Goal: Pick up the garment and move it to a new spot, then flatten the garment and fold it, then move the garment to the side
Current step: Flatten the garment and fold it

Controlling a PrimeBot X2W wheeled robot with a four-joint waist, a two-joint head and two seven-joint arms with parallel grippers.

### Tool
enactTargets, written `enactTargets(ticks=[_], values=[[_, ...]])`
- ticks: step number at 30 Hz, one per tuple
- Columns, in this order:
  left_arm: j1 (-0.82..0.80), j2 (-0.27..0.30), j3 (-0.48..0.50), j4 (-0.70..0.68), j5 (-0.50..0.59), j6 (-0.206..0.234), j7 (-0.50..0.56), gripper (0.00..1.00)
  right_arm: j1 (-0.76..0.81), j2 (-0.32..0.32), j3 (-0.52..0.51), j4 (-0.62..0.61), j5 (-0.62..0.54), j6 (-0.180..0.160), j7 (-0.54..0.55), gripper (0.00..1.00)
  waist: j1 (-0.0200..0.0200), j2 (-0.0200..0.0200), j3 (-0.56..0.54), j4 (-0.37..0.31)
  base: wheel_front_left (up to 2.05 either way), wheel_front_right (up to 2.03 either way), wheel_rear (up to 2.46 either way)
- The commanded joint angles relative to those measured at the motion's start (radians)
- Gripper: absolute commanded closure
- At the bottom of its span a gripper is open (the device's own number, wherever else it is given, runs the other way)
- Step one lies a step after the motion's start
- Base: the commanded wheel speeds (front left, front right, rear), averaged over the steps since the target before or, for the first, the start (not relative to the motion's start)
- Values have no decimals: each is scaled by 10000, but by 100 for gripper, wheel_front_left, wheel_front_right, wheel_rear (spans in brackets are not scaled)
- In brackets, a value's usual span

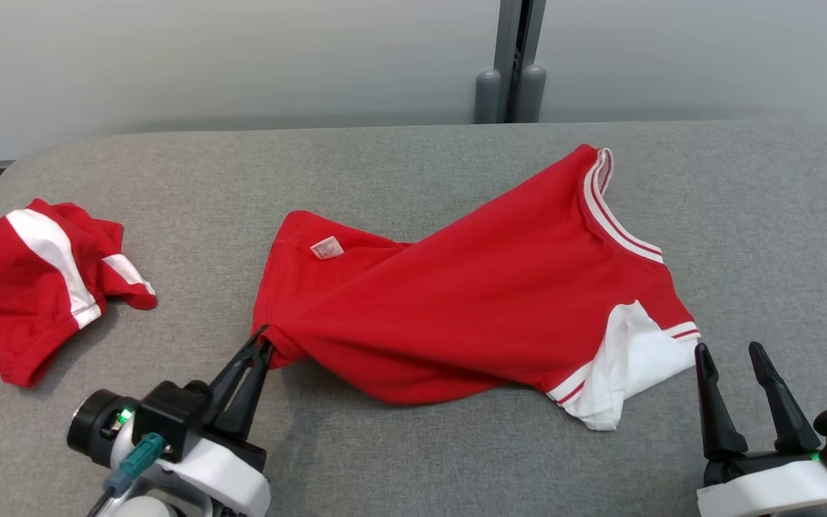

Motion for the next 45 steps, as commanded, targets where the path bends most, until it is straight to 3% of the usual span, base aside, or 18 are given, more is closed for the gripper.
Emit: enactTargets(ticks=[1,6,12,22,32,33,34,35,36,45], values=[[47,82,139,-61,-131,71,-73,100,-27,-73,37,58,11,3,-3,0,0,0,50,-74,0,0,0],[-414,35,148,209,-161,-33,-190,100,-298,-183,105,179,43,3,-3,0,0,0,214,-434,0,0,0],[-1790,-87,81,1389,-78,-500,-437,100,-584,-275,135,419,77,3,-3,0,0,0,540,-1086,0,0,0],[-4570,-466,-270,4700,181,-1257,-834,100,-1077,-244,179,821,131,3,-3,0,0,0,1336,-2324,0,0,0],[-6407,-1098,-583,7905,253,-1609,-1154,100,-1339,-205,102,1107,77,3,-3,0,0,0,1717,-2639,0,0,0],[-6524,-1146,-576,8002,311,-1598,-1164,64,-1362,-198,121,1140,55,3,-3,0,0,0,1721,-2621,0,0,0],[-6607,-1194,-532,8046,341,-1599,-1169,15,-1408,-204,147,1166,56,3,-3,0,0,0,1719,-2599,0,0,0],[-6607,-1194,-532,8046,341,-1599,-1169,15,-1408,-204,147,1166,56,3,-3,0,0,0,1719,-2599,0,0,0],[-6590,-1260,-495,8088,366,-1602,-1163,0,-1453,-213,154,1194,59,3,-3,0,0,0,1698,-2563,0,0,0],[-5442,-1604,786,6388,263,-1466,-1170,0,-1081,-226,96,1254,43,3,-3,0,0,0,1022,-1926,0,0,0]])
